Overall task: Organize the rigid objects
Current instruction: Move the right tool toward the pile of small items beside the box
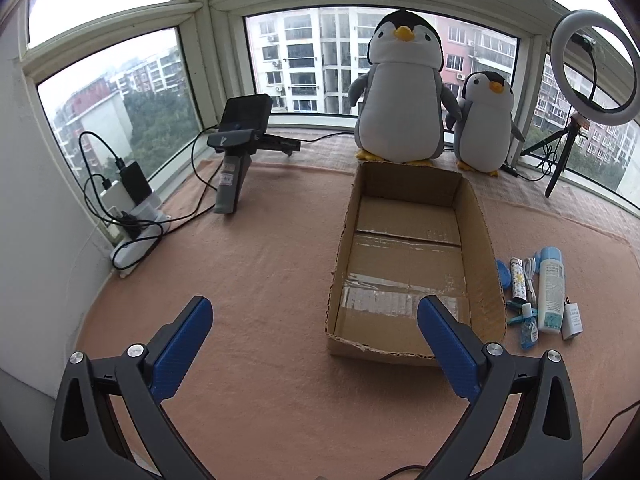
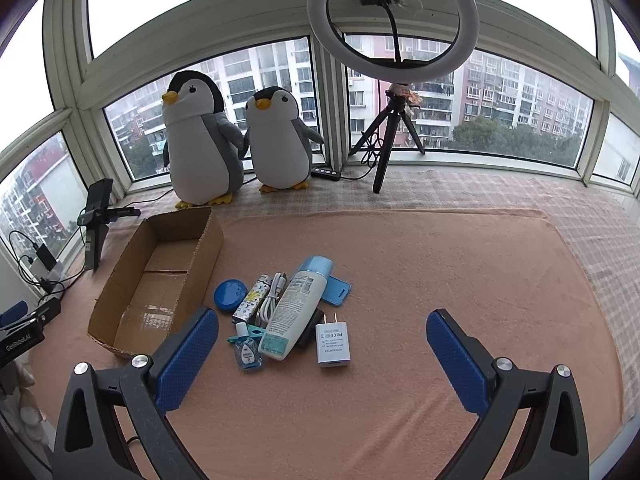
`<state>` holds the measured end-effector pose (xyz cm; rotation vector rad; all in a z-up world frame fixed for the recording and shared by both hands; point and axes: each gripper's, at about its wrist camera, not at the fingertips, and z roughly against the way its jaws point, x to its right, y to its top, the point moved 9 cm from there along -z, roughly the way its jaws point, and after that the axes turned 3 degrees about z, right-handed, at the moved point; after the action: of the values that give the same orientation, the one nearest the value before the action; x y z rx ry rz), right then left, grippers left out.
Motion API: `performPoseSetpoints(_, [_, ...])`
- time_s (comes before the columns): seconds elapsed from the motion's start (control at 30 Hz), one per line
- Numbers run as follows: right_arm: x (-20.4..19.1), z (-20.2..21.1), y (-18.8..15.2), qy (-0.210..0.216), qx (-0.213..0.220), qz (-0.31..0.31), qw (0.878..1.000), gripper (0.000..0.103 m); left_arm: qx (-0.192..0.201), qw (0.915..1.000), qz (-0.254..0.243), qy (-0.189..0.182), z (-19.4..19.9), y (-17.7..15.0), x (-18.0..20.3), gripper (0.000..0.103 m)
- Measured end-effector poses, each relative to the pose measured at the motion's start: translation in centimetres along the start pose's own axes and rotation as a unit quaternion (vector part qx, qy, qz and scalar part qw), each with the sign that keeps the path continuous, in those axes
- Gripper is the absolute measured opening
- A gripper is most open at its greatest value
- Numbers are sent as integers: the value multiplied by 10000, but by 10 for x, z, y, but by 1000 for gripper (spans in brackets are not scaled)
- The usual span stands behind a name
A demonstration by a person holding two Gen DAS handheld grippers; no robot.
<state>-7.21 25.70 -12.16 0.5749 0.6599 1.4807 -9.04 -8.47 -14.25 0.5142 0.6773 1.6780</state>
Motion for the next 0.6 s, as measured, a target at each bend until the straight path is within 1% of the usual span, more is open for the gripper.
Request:
performPoseSetpoints(0.13, [8, -5, -3, -12, -53, -73, 10000, 103, -184, 9998, 74, 48, -16, -8, -6, 102])
performPoseSetpoints(0.33, [20, -14, -9, -20, -137, -207, 9997, 103, -470, 9988, 103, 49, -41, -19, -4, 102])
performPoseSetpoints(0.53, [35, -33, -18, 46, -389, -447, 9982, 103, -690, 9975, 108, 104, -66, -24, -3, 101])
performPoseSetpoints(0.6, [39, -41, -22, 16, -448, -461, 9979, 103, -721, 9972, 94, 143, -73, -25, -4, 98])
